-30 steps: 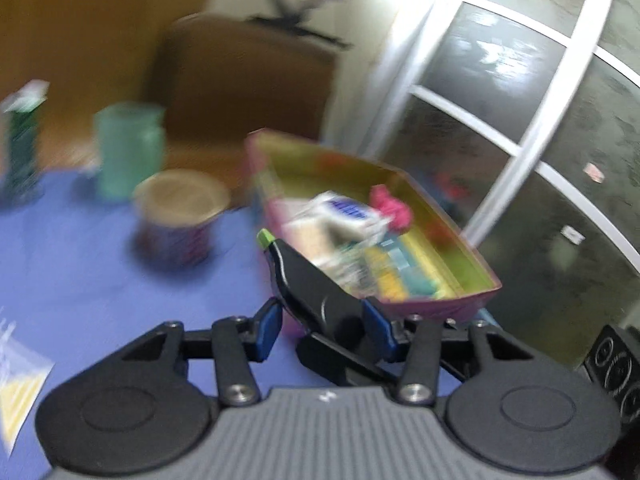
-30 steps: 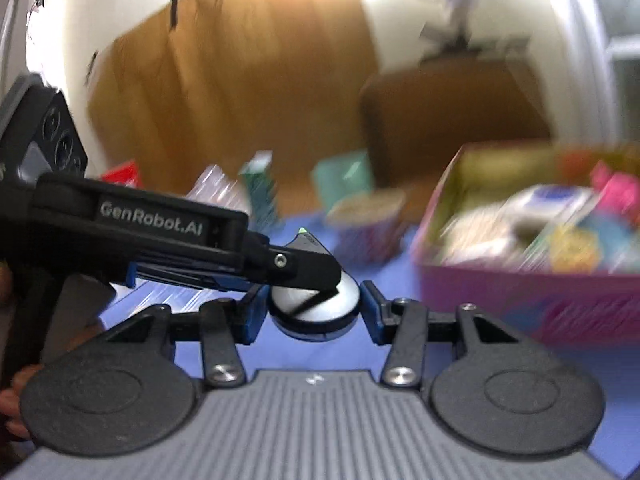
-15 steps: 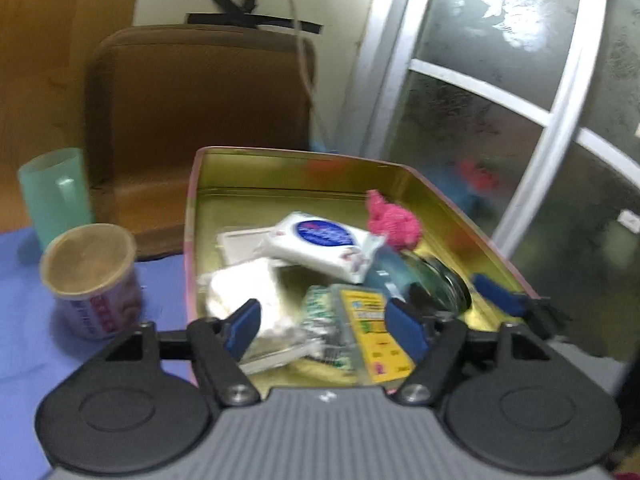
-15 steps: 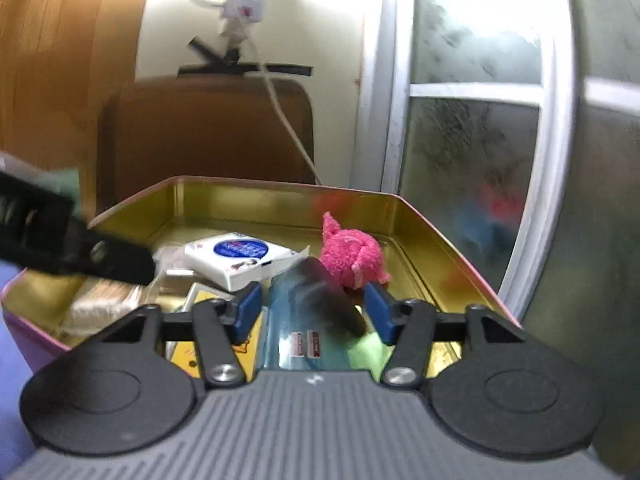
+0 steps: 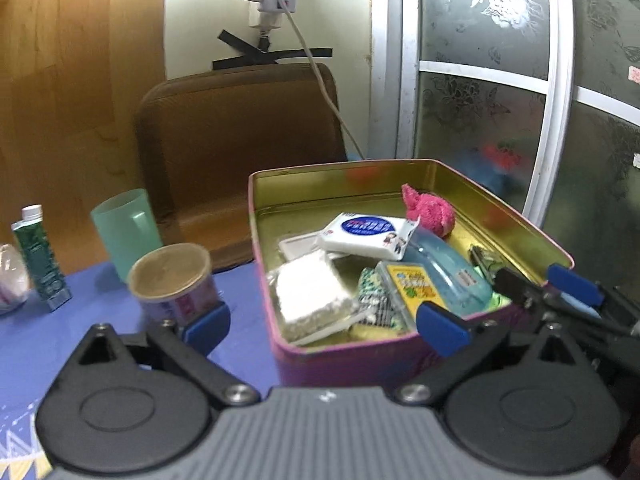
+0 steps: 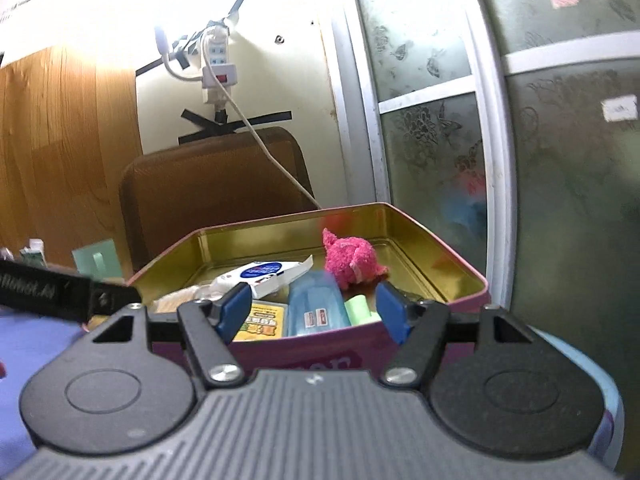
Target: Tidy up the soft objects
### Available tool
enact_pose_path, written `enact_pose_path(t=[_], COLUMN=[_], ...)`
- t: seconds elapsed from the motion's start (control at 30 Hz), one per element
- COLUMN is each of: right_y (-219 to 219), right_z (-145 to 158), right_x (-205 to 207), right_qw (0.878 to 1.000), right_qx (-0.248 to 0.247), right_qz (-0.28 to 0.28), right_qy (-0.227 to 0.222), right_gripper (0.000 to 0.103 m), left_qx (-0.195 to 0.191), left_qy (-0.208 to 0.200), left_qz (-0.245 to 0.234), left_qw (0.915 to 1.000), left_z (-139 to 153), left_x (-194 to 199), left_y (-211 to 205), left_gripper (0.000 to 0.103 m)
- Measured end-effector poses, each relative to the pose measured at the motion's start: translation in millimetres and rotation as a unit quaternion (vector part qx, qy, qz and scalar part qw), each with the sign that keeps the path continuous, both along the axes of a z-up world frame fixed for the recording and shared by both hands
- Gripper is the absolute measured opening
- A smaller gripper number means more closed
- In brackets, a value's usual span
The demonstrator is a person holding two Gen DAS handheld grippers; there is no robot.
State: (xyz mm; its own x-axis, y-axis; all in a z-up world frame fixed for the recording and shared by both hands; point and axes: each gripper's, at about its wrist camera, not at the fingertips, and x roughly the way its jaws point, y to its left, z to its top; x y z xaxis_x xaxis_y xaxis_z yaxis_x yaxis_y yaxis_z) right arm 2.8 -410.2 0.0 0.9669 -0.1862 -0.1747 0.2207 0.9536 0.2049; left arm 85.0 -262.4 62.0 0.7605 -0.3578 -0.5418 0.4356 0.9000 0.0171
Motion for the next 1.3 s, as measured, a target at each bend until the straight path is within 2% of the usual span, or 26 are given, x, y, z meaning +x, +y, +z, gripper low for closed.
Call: enact_pose_path(t=[0.2, 0.33, 0.53, 0.73, 1.3], right_y=[4, 9, 24, 35, 48], right_z=[4, 4, 6, 14, 18], right_x=[-9, -13, -13, -13, -11], right_qw=[0.999, 0.996, 0.992, 0.99, 0.988], right_qx=[0.038, 0.075, 0.103, 0.118, 0.12], right_qz=[0.013, 0.029, 0.053, 0.065, 0.076], right_qy=[0.011, 0.023, 0.043, 0.044, 0.057], right_gripper=[0.071, 0.071, 0.071, 0.072, 0.073], left_qx=[0.01, 0.02, 0.028, 0.028, 0.037], left_qy=[0.023, 0.027, 0.028, 0.013, 0.041], left_qz=[0.016, 0.026, 0.045, 0.059, 0.059], left_qw=[0.9996, 0.9991, 0.9982, 0.9978, 0.9967], left_z=[-3, -11, -21, -23, -27], left_x=[-11, -20, -32, -42, -43], left_y=[24, 37, 57, 70, 78], left_gripper=[0.103, 0.103, 0.103, 0.103, 0.103])
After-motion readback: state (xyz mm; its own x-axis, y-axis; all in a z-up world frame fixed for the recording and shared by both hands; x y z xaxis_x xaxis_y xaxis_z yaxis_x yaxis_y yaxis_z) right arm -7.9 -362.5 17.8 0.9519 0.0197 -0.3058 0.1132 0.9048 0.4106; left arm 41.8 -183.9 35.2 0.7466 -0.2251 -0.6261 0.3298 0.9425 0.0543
